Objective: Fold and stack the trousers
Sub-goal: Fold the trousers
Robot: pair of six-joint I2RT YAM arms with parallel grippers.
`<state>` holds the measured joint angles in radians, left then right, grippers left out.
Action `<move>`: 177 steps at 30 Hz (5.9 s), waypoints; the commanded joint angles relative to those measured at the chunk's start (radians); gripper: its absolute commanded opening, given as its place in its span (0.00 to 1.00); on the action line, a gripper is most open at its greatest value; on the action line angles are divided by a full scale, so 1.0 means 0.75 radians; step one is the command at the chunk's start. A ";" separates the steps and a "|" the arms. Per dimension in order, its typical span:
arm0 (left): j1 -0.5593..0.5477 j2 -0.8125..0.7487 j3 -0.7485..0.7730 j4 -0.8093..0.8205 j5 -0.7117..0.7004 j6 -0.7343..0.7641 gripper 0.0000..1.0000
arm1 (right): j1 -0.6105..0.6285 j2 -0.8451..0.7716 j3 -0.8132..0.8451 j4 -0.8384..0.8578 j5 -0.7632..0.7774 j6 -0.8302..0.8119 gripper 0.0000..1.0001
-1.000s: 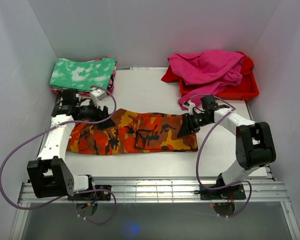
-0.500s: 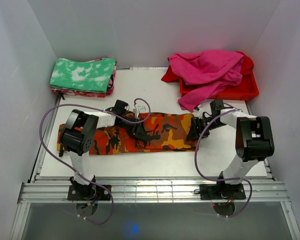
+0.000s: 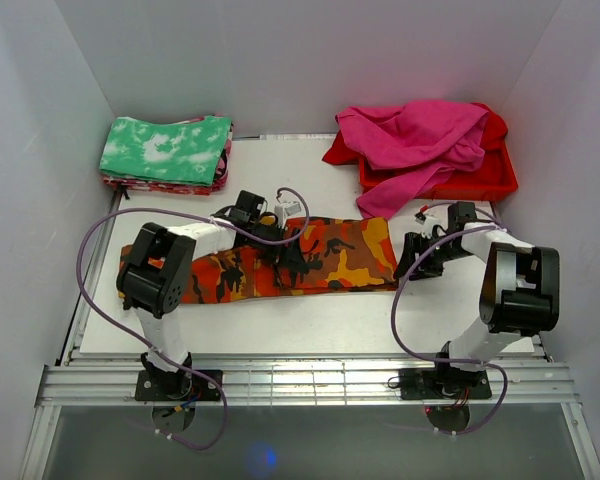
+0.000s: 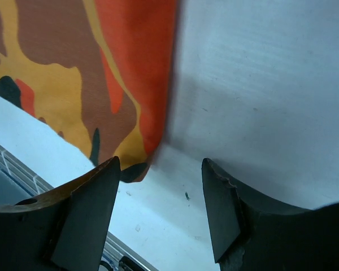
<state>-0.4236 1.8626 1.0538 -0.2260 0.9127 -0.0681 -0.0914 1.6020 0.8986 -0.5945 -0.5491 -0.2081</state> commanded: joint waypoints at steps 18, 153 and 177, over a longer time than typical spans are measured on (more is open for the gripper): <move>0.380 -0.399 0.092 -0.337 -0.194 0.162 0.98 | 0.099 0.453 0.160 0.353 -0.172 0.214 0.64; 0.767 -0.144 -0.243 -0.339 -0.147 0.105 0.00 | 1.298 0.983 1.252 0.915 0.045 1.589 0.08; 0.992 -0.438 -0.229 -0.423 -0.268 0.085 0.72 | 1.267 0.926 1.064 1.095 -0.070 1.562 0.63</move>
<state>0.2459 1.6325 0.8665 -0.5091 0.7399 -0.0242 0.8745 2.3669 1.7378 0.1989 -0.6037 1.0088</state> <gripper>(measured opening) 0.674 0.595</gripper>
